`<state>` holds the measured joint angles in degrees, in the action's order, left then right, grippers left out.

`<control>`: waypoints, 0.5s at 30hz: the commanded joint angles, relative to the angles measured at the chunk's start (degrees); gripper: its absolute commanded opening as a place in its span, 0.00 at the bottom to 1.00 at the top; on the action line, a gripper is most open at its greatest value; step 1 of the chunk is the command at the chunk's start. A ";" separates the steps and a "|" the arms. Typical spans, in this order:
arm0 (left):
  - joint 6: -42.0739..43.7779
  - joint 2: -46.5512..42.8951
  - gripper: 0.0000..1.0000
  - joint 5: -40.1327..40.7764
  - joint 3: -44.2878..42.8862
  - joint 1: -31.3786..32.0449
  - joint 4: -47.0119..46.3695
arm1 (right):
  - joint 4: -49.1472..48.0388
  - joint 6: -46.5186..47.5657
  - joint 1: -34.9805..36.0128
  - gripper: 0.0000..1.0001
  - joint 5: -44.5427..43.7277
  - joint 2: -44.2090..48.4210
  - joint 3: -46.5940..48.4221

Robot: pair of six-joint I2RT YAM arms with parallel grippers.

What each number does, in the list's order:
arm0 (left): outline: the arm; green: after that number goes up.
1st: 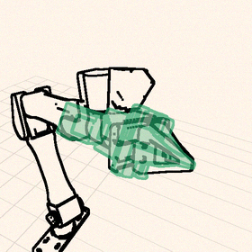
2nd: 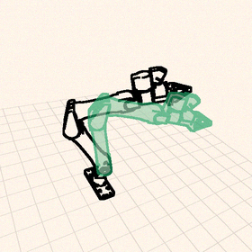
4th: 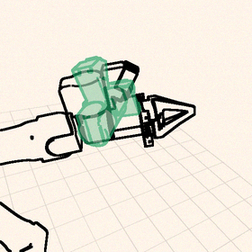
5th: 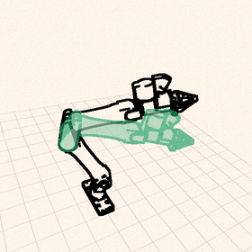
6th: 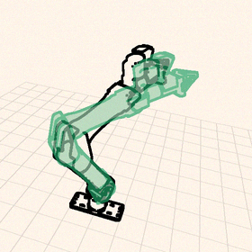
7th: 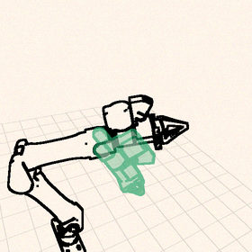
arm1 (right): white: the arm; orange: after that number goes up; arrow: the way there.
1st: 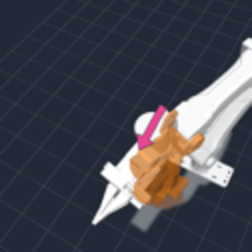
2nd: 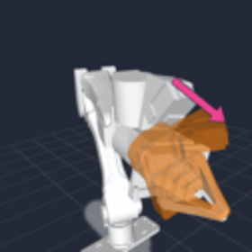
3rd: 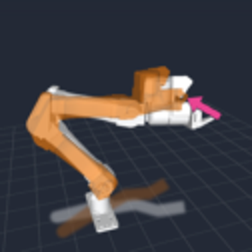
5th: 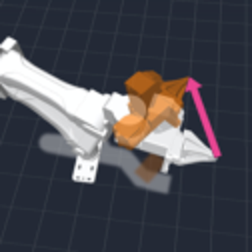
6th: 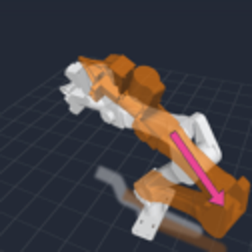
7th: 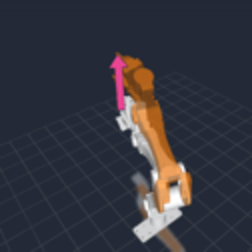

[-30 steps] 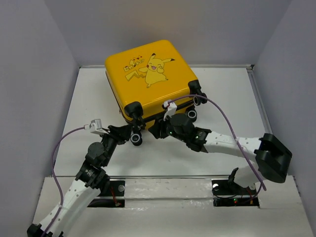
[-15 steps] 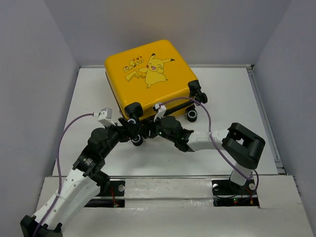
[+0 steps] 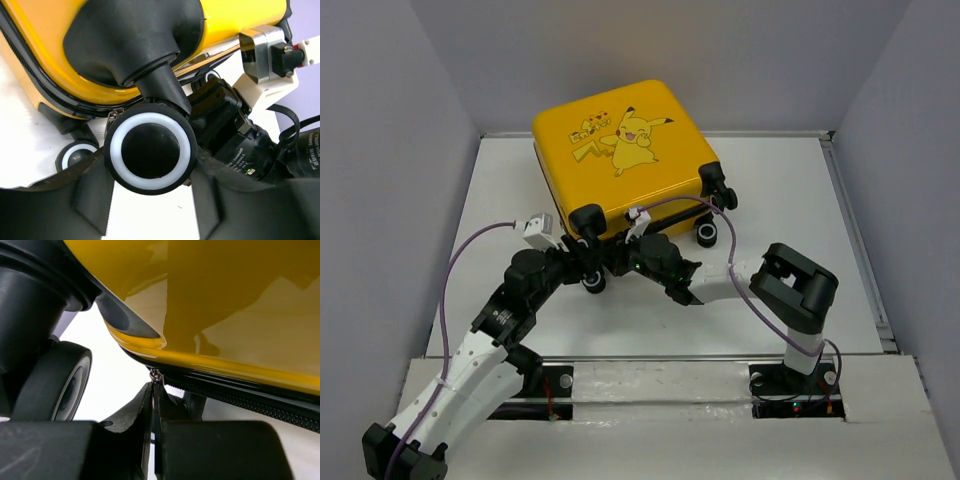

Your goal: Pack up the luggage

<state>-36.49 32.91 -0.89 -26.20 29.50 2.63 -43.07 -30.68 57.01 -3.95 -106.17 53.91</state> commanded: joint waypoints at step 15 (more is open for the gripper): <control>-0.69 27.20 0.06 -11.69 -24.41 10.30 -18.45 | -18.69 -10.63 -0.15 0.07 0.34 10.55 -16.39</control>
<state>-36.77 55.13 -13.43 -38.61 35.20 0.93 -51.53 -36.97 54.98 -8.01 -95.37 37.32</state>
